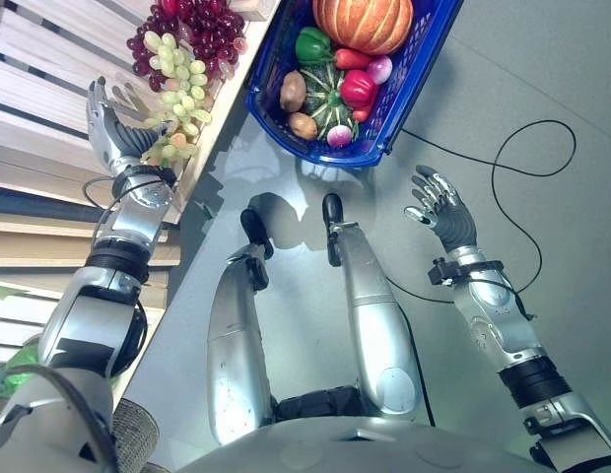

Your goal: Pick up fruits and vegetables into the basket

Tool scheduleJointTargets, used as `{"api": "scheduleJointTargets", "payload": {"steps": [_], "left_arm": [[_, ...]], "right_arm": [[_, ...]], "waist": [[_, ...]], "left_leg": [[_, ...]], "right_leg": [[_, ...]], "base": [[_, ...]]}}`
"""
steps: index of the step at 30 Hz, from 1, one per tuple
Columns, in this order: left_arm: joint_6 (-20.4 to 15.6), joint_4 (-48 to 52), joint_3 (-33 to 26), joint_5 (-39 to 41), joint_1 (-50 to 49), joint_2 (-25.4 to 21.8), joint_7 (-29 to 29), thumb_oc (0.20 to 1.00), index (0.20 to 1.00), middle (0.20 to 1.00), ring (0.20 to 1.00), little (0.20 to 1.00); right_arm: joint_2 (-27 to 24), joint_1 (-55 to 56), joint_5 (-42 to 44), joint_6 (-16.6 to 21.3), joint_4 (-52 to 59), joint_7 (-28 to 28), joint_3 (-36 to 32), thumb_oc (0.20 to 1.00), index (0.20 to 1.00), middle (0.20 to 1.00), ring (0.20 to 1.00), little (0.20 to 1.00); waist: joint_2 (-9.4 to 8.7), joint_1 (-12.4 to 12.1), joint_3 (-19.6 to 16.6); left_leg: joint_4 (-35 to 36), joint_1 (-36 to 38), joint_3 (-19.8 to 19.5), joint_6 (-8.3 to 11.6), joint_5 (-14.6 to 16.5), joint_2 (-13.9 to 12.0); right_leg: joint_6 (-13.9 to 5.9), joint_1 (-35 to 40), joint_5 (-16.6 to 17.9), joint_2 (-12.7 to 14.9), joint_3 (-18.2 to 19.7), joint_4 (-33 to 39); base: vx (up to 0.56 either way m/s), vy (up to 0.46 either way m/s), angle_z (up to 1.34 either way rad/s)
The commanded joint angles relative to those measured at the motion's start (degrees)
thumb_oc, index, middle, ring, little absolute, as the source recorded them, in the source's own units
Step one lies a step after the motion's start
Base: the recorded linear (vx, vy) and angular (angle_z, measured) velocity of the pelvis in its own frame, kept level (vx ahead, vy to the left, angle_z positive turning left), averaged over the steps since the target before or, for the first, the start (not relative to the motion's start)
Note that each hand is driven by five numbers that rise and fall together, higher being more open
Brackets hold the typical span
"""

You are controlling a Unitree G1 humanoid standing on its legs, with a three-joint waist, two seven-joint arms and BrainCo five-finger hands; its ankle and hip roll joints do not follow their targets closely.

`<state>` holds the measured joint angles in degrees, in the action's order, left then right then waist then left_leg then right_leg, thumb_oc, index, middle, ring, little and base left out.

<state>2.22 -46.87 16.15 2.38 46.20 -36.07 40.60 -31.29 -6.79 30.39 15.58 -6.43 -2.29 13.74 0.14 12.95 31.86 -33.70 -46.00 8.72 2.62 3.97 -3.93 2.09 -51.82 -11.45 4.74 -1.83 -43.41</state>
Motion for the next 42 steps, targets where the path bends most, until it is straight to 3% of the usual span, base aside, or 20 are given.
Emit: {"api": "scheduleJointTargets", "payload": {"steps": [1, 9, 15, 21, 27, 32, 37, 42], "left_arm": [[1.3, -2.4, 0.6, 0.1, 0.7, -3.5, -0.1, 1.0, 1.0, 1.0, 1.0, 1.0], [4.3, -4.4, 2.8, 1.1, 3.7, -4.0, -4.2, 1.0, 1.0, 1.0, 1.0, 1.0], [3.7, -6.4, 5.3, 1.6, 4.3, -3.4, -11.2, 1.0, 1.0, 1.0, 1.0, 1.0], [1.5, -5.8, 5.8, 3.1, 2.2, -2.2, -13.8, 1.0, 1.0, 1.0, 1.0, 1.0], [3.7, -5.2, 6.1, 4.0, -0.5, 0.2, -17.7, 1.0, 1.0, 1.0, 1.0, 1.0], [10.5, -7.3, 5.6, 3.8, -1.2, 0.7, -14.1, 1.0, 1.0, 1.0, 1.0, 1.0], [14.9, -11.5, 4.7, 4.6, 0.7, -0.9, -10.3, 1.0, 1.0, 1.0, 1.0, 1.0], [14.8, -15.0, 3.2, 9.0, 2.8, -2.1, -7.4, 1.0, 1.0, 1.0, 1.0, 1.0]], "right_arm": [[-1.6, 1.2, 0.2, 1.2, 4.9, 0.2, -0.8, 1.0, 1.0, 1.0, 1.0, 1.0], [-2.0, -0.2, 0.1, 0.1, 5.0, -0.3, -0.3, 1.0, 1.0, 1.0, 1.0, 1.0], [-2.1, -0.7, 0.5, -0.6, 5.2, 0.5, -0.4, 1.0, 1.0, 1.0, 1.0, 1.0], [-2.2, -0.5, 0.4, -0.6, 5.4, 1.4, -0.6, 1.0, 1.0, 1.0, 1.0, 1.0], [-2.3, -0.2, -0.2, -1.3, 6.4, 2.0, -1.4, 1.0, 1.0, 1.0, 1.0, 1.0], [-2.5, -0.9, -0.7, -2.5, 6.7, 1.8, -1.6, 1.0, 1.0, 1.0, 1.0, 1.0], [-3.0, -2.1, 0.0, -3.7, 6.7, 1.1, -1.3, 1.0, 1.0, 1.0, 1.0, 1.0], [-3.0, -2.9, 0.9, -4.1, 6.5, 0.7, -0.5, 1.0, 1.0, 1.0, 1.0, 1.0]], "waist": [[0.13, 0.8, -2.1], [0.56, 1.5, -2.1], [0.82, 2.0, -2.1], [1.01, 2.1, -2.1], [1.46, 2.2, -2.1], [1.15, 2.4, -2.1], [0.58, 2.6, -2.1], [-0.01, 2.8, -2.1]], "left_leg": [[-2.8, -0.1, 3.0, -2.38, 7.0, 3.6], [-3.3, -2.1, 3.4, -2.28, 7.0, 3.5], [-2.6, -2.0, 3.9, -2.22, 6.9, 3.6], [-1.8, -1.6, 4.0, -2.05, 6.6, 3.8], [-0.8, -0.9, 4.3, -1.83, 6.1, 4.0], [-0.7, -0.7, 4.6, -1.66, 5.9, 3.6], [-1.4, -1.5, 4.7, -1.59, 5.8, 3.0], [-2.4, -2.6, 4.4, -1.59, 5.9, 2.5]], "right_leg": [[-3.63, -0.9, 1.2, -4.2, 0.7, 1.8], [-3.78, -3.3, 1.5, -4.2, 1.3, 1.2], [-4.01, -3.8, 1.9, -4.3, 1.7, 1.8], [-4.11, -3.5, 2.1, -4.4, 1.9, 2.5], [-4.09, -3.1, 2.2, -4.3, 1.7, 3.2], [-4.03, -2.8, 2.3, -4.2, 1.6, 3.7], [-3.84, -3.4, 2.1, -4.2, 1.6, 2.9], [-3.74, -4.3, 2.0, -4.4, 1.6, 2.1]], "base": [[0.01, 0.02, -0.05], [0.01, 0.02, -0.05], [0.0, 0.007, -0.02], [0.0, 0.002, -0.02], [0.0, 0.002, -0.01], [0.0, 0.0, 0.0], [0.0, 0.0, 0.0], [0.01, -0.01, -0.02]]}}
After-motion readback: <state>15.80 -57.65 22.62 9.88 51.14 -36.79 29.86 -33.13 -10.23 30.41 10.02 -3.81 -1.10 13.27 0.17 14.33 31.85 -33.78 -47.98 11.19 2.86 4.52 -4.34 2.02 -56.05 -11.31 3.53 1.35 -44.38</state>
